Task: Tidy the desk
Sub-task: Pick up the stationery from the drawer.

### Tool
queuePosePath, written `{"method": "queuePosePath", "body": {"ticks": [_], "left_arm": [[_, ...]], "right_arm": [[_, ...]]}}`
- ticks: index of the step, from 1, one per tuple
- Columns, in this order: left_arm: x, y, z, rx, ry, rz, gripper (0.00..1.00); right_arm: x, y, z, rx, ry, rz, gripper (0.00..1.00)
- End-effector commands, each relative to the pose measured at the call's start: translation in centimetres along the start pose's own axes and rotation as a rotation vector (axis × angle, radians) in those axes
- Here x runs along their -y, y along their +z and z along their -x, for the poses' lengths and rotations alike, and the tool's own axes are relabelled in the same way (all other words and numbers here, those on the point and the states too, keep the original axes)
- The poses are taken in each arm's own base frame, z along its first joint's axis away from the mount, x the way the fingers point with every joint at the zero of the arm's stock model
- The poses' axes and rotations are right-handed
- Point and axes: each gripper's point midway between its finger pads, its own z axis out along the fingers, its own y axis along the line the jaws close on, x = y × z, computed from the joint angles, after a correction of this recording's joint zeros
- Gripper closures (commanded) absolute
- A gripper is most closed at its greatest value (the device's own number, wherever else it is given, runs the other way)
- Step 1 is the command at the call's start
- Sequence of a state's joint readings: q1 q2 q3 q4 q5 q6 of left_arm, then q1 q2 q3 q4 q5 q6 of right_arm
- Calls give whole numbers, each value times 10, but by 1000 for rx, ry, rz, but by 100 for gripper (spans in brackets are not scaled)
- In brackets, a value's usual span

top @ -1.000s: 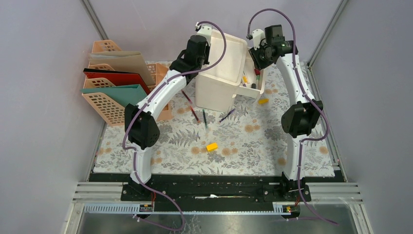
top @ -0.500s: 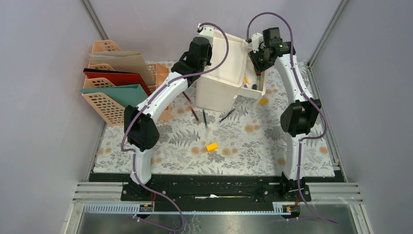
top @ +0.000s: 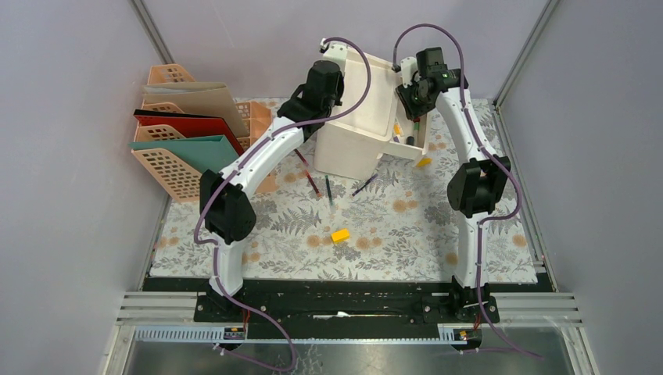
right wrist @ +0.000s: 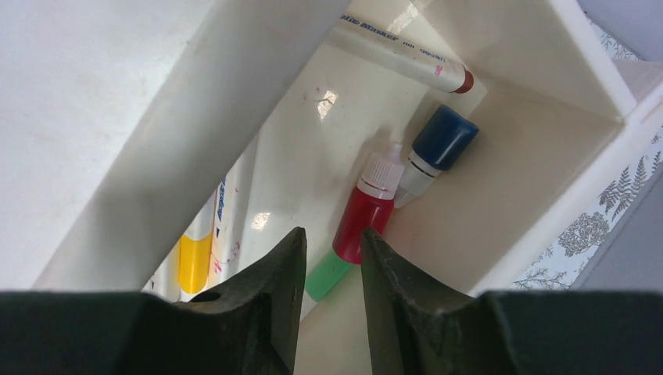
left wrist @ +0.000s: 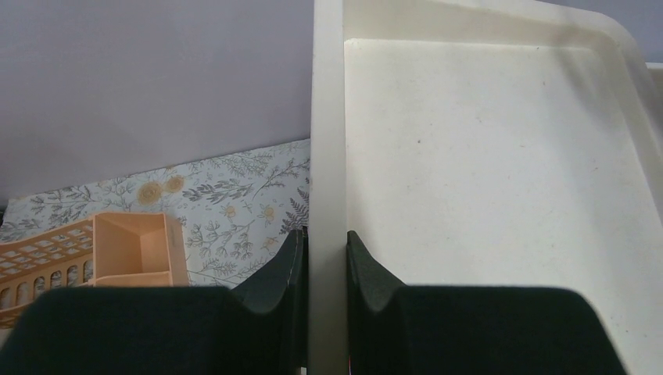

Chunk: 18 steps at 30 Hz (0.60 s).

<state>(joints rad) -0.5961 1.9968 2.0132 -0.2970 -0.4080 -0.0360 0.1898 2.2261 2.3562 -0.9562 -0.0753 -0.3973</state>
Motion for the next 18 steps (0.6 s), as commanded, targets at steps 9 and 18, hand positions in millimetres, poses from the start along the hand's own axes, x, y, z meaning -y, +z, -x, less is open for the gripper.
{"method": "queuePosePath", "body": {"ticks": [9,18], "left_arm": [[4,-54,118,339,-273,-28,100],[5,-60,119,340,-305,-25,100]], "right_arm": [[23,6,-2,-23,61,-194,58],[25,11,-14,-54,108,-247,65]]}}
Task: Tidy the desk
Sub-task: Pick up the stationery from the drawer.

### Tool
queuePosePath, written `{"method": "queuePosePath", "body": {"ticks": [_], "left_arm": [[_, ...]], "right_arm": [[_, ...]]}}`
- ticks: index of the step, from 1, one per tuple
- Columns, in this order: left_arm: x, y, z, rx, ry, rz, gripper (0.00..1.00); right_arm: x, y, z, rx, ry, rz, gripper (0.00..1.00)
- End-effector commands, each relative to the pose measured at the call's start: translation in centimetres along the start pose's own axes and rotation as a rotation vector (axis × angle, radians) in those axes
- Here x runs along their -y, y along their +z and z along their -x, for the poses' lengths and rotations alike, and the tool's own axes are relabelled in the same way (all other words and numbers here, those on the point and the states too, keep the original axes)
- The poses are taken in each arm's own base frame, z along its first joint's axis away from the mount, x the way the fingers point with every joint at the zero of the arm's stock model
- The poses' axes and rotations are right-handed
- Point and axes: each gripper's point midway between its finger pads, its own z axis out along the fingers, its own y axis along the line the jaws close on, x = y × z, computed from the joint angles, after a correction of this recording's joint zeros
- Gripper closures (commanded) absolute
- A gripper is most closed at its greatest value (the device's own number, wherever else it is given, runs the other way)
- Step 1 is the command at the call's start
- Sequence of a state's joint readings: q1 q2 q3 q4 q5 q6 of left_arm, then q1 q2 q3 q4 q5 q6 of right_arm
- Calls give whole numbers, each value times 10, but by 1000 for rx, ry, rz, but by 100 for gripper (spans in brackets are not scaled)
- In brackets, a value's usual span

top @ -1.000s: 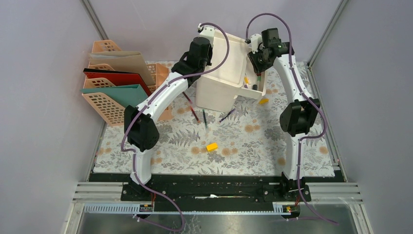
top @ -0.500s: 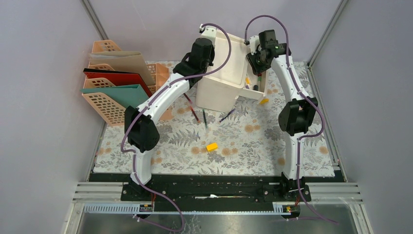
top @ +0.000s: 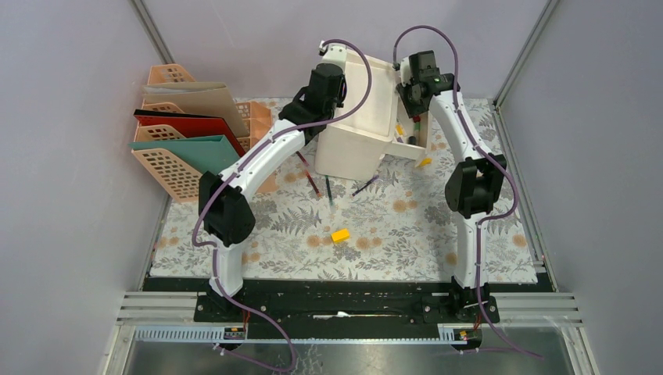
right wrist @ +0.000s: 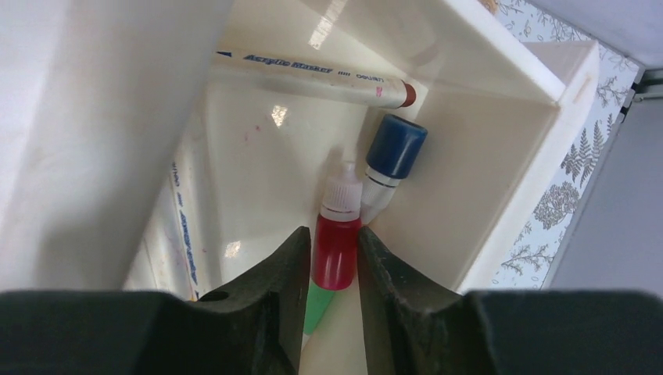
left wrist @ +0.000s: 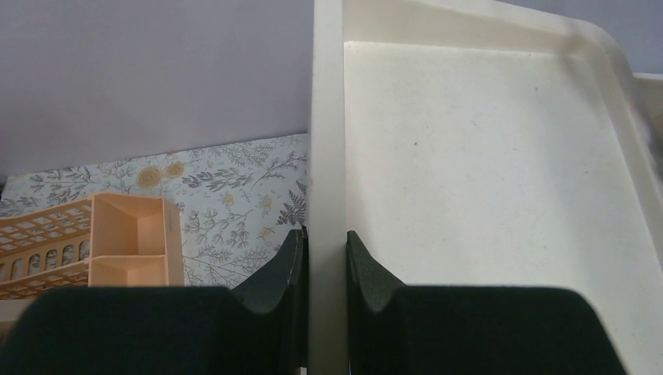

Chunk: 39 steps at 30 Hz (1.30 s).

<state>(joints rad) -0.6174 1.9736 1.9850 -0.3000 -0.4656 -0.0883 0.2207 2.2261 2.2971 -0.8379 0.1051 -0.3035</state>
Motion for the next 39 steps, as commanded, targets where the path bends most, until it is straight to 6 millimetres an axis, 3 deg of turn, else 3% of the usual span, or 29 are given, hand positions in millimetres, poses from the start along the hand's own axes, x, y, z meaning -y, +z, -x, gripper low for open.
{"method": "queuePosePath", "body": {"ticks": [1,6,18,22,29,34,39], "left_arm": [[7,-53,121,338,-273,-72,100],[10,-54,121,337,-280,-80,100],[11,-55,120,334,-285,-80,100],[10,-55,119,332,-286,-77,100],[9,-54,117,330,-283,-70,100],[7,-51,114,331,-267,-54,100],[2,-49,111,333,-254,-26,100]], "right_arm": [[9,1,-22,-73,37,-68,67],[-4,2,-36,-105,86,-19,66],[-35,-5,-41,-124,151,159,60],[-34,-6,-42,-125,157,165,67],[-33,-13,-35,-91,153,210,90],[-22,-27,-8,9,159,254,99],[-11,-42,14,101,165,285,100]]}}
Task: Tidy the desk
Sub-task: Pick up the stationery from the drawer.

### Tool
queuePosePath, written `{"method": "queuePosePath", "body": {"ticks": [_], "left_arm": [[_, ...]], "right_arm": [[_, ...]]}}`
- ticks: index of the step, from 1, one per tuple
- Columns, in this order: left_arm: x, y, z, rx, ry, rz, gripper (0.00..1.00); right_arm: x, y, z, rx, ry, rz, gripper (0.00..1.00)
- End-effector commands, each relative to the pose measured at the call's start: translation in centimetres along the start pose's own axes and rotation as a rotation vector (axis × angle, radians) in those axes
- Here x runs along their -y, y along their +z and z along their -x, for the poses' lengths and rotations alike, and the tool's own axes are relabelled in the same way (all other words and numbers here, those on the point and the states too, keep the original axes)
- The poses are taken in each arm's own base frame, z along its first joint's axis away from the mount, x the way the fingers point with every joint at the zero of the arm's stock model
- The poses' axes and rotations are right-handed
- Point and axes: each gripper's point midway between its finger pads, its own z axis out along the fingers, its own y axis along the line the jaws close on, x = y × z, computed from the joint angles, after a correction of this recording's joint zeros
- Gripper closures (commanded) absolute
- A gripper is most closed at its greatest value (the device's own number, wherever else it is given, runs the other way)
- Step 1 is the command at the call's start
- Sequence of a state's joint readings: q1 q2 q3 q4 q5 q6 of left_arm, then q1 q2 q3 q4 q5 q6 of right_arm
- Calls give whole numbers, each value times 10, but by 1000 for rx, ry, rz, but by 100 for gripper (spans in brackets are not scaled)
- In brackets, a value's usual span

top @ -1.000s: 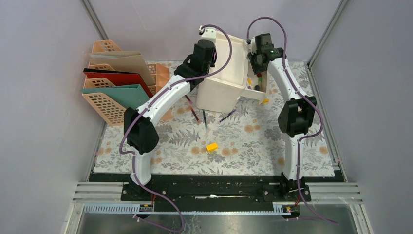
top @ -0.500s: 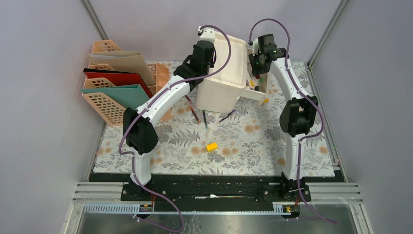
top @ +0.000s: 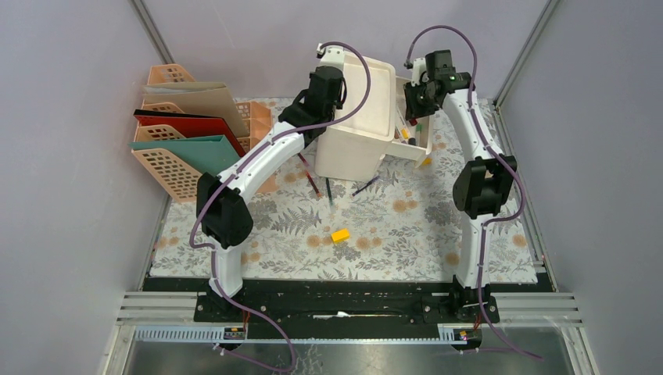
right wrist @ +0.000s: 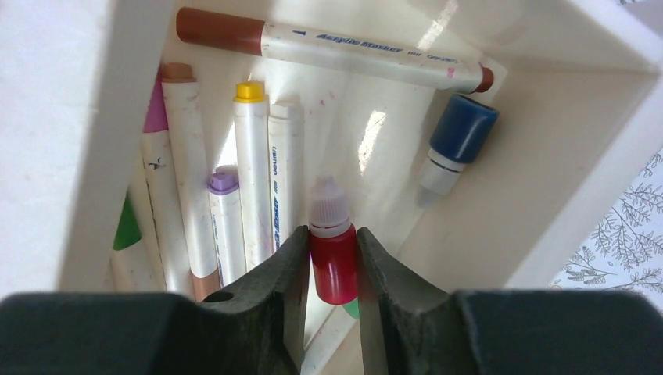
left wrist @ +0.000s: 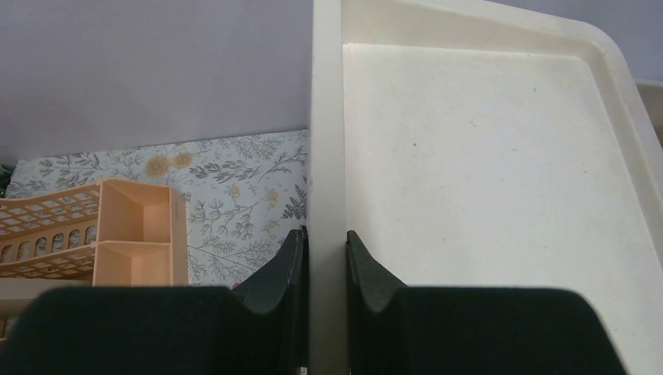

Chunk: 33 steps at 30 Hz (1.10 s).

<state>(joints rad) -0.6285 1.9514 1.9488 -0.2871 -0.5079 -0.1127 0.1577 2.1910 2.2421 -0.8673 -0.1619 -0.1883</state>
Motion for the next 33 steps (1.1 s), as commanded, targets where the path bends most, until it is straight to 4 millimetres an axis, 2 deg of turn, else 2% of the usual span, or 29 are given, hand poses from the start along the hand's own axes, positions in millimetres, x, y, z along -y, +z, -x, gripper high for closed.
{"method": "queuePosePath", "body": {"ticks": [1,8,16,19,22,23,25,28,31,33], "left_arm": [[5,-41,112,322,-236,-55,100],[1,-37,106,313,-226,-37,100],[-5,-30,102,309,-219,-16,100],[-10,-28,101,306,-217,-2,100],[-14,-27,101,308,-216,7,100],[-15,-27,100,307,-215,10,100],[-17,-27,100,310,-217,14,100],[-18,-27,100,309,-218,13,100],[-18,-26,98,306,-217,8,100],[-18,-27,99,307,-217,5,100]], "right_arm": [[-3,-38,30,112,-10,68,100],[-5,-60,47,204,27,147,100],[-28,-104,67,311,55,328,100],[-25,-121,74,353,57,335,100],[-12,-135,77,383,70,299,100],[4,-140,73,390,92,272,100],[23,-142,62,377,128,245,100],[46,-132,36,325,196,219,100],[59,-106,-9,213,288,218,100],[56,-87,-48,119,351,232,100]]}}
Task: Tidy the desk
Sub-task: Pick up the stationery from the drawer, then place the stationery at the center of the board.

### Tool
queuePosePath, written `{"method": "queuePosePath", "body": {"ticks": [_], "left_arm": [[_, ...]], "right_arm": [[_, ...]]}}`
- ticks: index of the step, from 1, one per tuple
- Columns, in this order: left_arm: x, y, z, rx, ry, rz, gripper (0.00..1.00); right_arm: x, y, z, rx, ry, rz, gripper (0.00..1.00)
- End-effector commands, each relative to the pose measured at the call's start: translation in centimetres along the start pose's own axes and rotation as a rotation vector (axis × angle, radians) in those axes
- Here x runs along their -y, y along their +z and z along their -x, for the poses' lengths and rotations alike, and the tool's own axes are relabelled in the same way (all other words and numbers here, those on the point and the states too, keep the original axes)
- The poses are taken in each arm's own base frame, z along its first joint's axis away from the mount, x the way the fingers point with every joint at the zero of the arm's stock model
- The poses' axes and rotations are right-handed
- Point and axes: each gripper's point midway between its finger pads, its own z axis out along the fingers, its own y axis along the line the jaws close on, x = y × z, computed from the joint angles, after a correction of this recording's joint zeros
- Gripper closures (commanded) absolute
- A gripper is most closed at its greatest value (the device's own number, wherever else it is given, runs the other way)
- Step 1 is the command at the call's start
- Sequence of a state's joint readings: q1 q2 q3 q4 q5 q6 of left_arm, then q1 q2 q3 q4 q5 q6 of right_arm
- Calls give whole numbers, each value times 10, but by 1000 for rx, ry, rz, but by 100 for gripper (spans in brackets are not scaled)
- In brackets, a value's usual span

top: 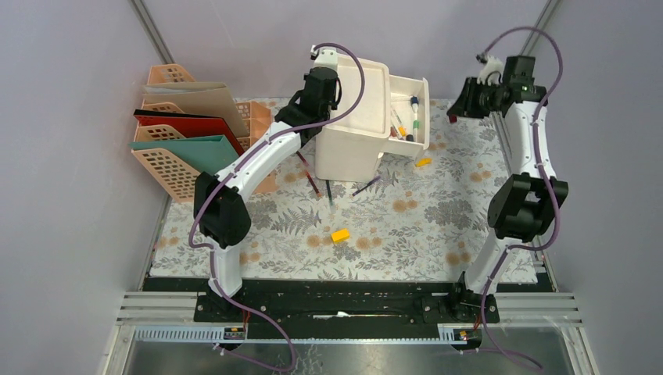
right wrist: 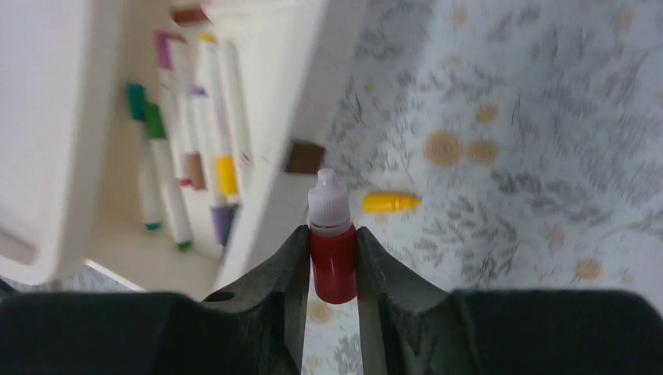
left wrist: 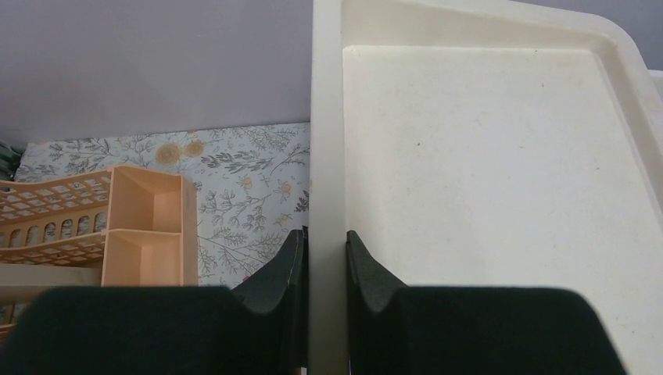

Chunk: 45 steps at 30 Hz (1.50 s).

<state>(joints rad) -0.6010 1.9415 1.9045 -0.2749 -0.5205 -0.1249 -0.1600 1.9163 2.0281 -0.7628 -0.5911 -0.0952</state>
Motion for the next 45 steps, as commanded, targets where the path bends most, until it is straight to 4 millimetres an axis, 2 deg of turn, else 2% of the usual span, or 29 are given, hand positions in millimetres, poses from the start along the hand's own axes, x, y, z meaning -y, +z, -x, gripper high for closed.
{"method": "queuePosePath", "body": {"ticks": [1,4,7,12,23,29,36,37,38,39,41,45], "left_arm": [[-2,-35,109,321,-215,-39,100],[-2,-36,109,320,-214,-43,100],[-2,-35,109,319,-214,-44,100],[0,-35,108,317,-216,-52,100],[3,-32,106,312,-218,-61,100],[3,-32,106,313,-218,-63,100],[2,-33,107,315,-220,-58,100],[2,-33,107,314,-220,-59,100],[3,-33,107,314,-219,-60,100],[2,-33,108,316,-221,-60,100],[3,-32,108,315,-220,-62,100],[4,-33,108,316,-220,-65,100]], "right_arm": [[9,10,-81,-176,146,12,100],[12,19,-132,-288,223,17,100],[16,28,-165,-366,278,21,100],[23,39,-195,-445,333,24,100],[36,61,-224,-528,389,28,100],[45,76,-219,-528,386,29,100],[46,78,-221,-532,389,29,100],[95,66,-237,-596,310,-263,100],[155,102,-166,-266,111,-432,100],[150,92,-186,-355,140,-441,39],[149,90,-191,-371,144,-439,32],[148,90,-192,-373,144,-432,28]]}}
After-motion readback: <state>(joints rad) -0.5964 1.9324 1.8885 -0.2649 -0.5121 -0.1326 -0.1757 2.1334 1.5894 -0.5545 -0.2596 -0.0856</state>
